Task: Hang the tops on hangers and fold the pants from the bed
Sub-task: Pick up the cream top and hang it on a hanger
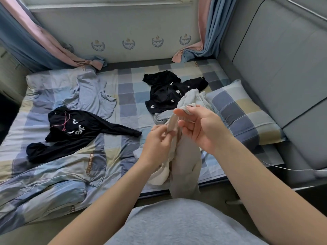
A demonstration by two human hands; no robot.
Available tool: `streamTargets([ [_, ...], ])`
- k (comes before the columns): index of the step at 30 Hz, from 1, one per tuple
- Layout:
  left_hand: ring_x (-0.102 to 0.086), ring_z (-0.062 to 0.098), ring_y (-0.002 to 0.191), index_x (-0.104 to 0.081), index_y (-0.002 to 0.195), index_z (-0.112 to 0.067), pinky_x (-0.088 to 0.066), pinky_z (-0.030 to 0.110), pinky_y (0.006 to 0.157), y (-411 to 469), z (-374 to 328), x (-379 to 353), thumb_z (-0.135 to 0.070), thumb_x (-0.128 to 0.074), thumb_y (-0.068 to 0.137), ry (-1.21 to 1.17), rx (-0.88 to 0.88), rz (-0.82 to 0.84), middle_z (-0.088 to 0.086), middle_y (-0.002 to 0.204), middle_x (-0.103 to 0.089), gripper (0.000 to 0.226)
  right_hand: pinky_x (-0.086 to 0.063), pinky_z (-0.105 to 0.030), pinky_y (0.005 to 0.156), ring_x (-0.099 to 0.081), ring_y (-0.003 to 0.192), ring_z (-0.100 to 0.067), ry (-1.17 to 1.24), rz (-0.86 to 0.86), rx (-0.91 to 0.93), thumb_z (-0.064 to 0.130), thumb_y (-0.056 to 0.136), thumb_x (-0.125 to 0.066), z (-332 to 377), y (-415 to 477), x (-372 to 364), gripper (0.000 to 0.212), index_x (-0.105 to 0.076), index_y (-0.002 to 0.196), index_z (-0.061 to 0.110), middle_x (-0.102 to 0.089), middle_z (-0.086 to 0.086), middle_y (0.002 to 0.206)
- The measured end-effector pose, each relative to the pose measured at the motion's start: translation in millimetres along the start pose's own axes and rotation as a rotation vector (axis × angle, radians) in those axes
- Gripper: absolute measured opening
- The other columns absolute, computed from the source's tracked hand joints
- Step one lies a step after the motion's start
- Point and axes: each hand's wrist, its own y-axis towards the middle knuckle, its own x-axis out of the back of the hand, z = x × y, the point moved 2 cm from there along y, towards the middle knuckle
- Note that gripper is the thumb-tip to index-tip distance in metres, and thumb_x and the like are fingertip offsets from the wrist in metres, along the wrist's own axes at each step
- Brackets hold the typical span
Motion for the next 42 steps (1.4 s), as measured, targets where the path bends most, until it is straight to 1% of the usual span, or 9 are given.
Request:
streamTargets([
  [7, -0.036, 0.005, 0.056, -0.046, 0.075, -0.012, -0.034, 0.024, 0.057, 11.8, 1.6, 28.3, -0.017, -0.045, 0.105, -0.158, 0.119, -0.212, -0.008, 0.064, -0.041, 0.030, -0.055, -0.051, 0.096, -0.066, 0.116, -0.030, -0.130, -0.139, 0.105, 0.014, 0.101, -0.055, -2.8, 4.3, 27.9, 0.037, -0.045, 0.135, 0.025, -0.063, -0.007, 0.129],
  [12, -0.040, 0.014, 0.065, -0.049, 0.075, -0.015, -0.035, 0.032, 0.059, 11.5, -21.0, 25.6, -0.020, -0.047, 0.106, -0.364, 0.127, -0.117, 0.000, 0.069, -0.043, 0.032, -0.056, -0.033, 0.090, -0.067, 0.105, -0.018, -0.628, 0.031, -0.004, 0.008, 0.094, -0.066, -62.0, 7.4, 28.4, 0.028, -0.061, 0.121, 0.011, -0.068, -0.014, 0.120],
  [16, -0.039, 0.024, 0.074, -0.053, 0.079, -0.015, -0.035, 0.039, 0.065, 9.2, -41.5, 29.3, -0.029, -0.050, 0.102, -0.477, 0.053, -0.082, 0.008, 0.079, -0.042, 0.027, -0.051, -0.056, 0.094, -0.064, 0.103, -0.039, -0.927, 0.011, -0.014, 0.023, 0.091, -0.058, -104.3, 20.7, 35.8, 0.026, -0.064, 0.103, 0.001, -0.070, -0.020, 0.102],
  [20, -0.042, 0.018, 0.062, -0.060, 0.072, -0.030, -0.037, 0.034, 0.054, 11.6, -48.2, 45.7, -0.029, -0.049, 0.105, -0.466, 0.030, -0.115, 0.005, 0.073, -0.045, 0.034, -0.052, -0.046, 0.093, -0.064, 0.102, -0.034, -1.069, -0.033, -0.052, 0.025, 0.097, -0.055, -113.1, 28.8, 60.4, 0.026, -0.067, 0.107, 0.004, -0.071, -0.015, 0.105],
  [24, -0.059, 0.020, 0.093, -0.066, 0.111, -0.030, -0.050, 0.042, 0.086, 15.6, -41.7, 55.4, -0.021, -0.051, 0.103, -0.335, 0.033, -0.200, 0.005, 0.104, -0.063, 0.018, -0.051, -0.047, 0.083, -0.063, 0.095, -0.038, -1.053, -0.104, 0.068, 0.011, 0.097, -0.048, -87.3, 28.3, 64.4, 0.022, -0.067, 0.096, -0.001, -0.069, -0.020, 0.093],
  [27, -0.033, 0.015, 0.145, -0.022, 0.158, -0.023, -0.031, 0.042, 0.120, 19.6, -30.6, 55.7, -0.031, -0.070, 0.092, -0.004, 0.131, -0.119, -0.003, 0.159, -0.032, 0.082, -0.042, -0.039, 0.068, -0.052, 0.070, -0.026, -0.946, -0.129, 0.205, 0.007, 0.100, -0.050, -54.7, 21.8, 49.7, 0.023, -0.066, 0.087, -0.003, -0.059, -0.014, 0.072],
  [32, -0.004, 0.019, 0.152, -0.002, 0.160, -0.032, -0.009, 0.045, 0.121, -0.5, -29.2, 26.5, -0.057, -0.078, 0.072, 0.362, 0.010, -0.116, -0.002, 0.168, -0.001, 0.119, -0.051, -0.038, 0.076, -0.060, 0.083, -0.024, -0.573, -0.069, 0.299, 0.012, 0.104, -0.052, -0.8, 6.3, 17.5, 0.026, -0.066, 0.104, -0.010, -0.065, -0.021, 0.088],
  [37, -0.060, 0.001, 0.082, -0.061, 0.087, -0.046, -0.049, 0.033, 0.074, 0.9, -25.8, 16.1, -0.035, -0.065, 0.093, 0.231, -0.157, 0.012, -0.023, 0.087, -0.067, 0.014, -0.051, -0.040, 0.084, -0.060, 0.091, -0.026, -0.418, 0.051, 0.298, 0.014, 0.103, -0.052, 15.9, -1.0, 2.3, 0.023, -0.064, 0.107, -0.005, -0.064, -0.017, 0.095],
  [42, -0.038, 0.004, 0.050, -0.049, 0.061, -0.015, -0.033, 0.031, 0.054, 14.9, -28.6, 32.3, -0.034, -0.051, 0.099, 0.188, -0.059, -0.018, -0.016, 0.052, -0.048, 0.043, -0.039, -0.021, 0.108, -0.047, 0.126, -0.002, -0.725, -0.066, 0.477, 0.027, 0.087, -0.070, -8.9, -12.4, 2.6, 0.047, -0.046, 0.127, 0.027, -0.051, 0.012, 0.130],
])
